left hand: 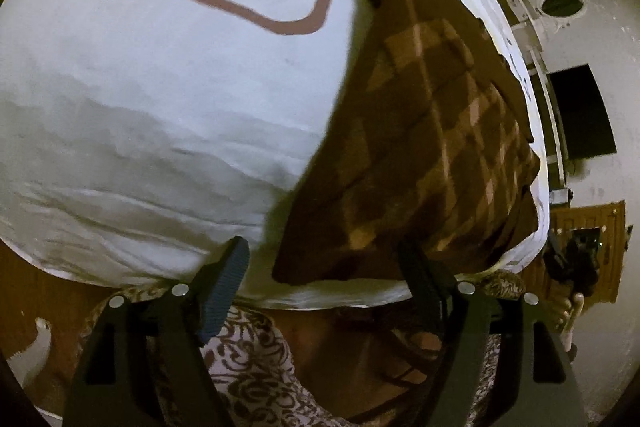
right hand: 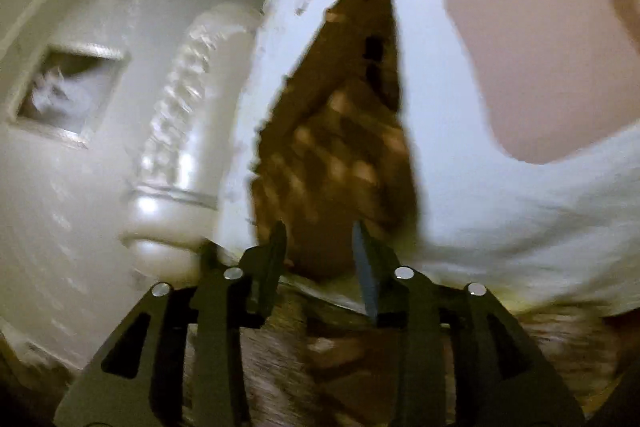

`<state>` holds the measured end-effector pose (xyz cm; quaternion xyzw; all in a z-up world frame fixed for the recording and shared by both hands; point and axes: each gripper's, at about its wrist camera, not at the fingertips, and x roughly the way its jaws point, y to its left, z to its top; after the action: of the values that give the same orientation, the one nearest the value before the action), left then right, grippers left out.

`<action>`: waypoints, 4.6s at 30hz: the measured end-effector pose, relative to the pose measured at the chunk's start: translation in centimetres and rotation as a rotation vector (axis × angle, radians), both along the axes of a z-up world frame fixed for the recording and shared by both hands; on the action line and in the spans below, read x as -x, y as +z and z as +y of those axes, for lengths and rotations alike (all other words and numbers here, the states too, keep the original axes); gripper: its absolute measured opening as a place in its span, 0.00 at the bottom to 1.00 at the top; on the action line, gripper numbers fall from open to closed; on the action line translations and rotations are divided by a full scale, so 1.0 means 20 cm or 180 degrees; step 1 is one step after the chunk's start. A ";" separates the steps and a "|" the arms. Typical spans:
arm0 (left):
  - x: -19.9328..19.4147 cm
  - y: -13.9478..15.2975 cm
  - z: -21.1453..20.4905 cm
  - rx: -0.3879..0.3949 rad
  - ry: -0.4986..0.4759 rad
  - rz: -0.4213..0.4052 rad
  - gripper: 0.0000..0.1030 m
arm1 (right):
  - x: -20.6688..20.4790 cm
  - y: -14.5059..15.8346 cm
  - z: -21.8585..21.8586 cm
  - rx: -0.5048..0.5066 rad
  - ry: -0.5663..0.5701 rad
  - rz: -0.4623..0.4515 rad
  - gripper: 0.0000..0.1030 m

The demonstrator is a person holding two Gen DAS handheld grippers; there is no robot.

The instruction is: Fold small clothes

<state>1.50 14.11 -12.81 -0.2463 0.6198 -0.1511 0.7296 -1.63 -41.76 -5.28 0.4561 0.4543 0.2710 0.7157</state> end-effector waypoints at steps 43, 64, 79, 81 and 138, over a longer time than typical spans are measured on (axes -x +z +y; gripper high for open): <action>-0.03 -0.09 -0.10 -0.0234 -0.0150 0.0069 0.78 | 0.20 -0.23 0.19 0.1426 0.0448 0.0743 0.54; -0.03 -0.11 0.08 0.0109 -0.0128 0.0113 0.77 | 0.08 -0.39 0.20 0.1354 0.0708 0.0744 0.45; 0.01 -0.05 0.07 0.0124 -0.0214 -0.0067 0.65 | 0.06 -0.42 0.20 0.1250 0.0652 0.0773 0.47; 0.02 -0.02 0.05 0.0155 -0.0292 -0.0144 0.62 | 0.06 -0.42 0.20 0.1246 0.0659 0.0770 0.48; -0.02 0.87 0.12 0.1549 0.0310 -0.1294 0.07 | 0.11 0.35 0.07 -0.0761 -0.0004 -0.0467 0.04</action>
<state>1.98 16.53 4.62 -0.4076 0.3945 -0.3059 0.7646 -3.93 -40.33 1.67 0.5173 0.3649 0.3554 0.6877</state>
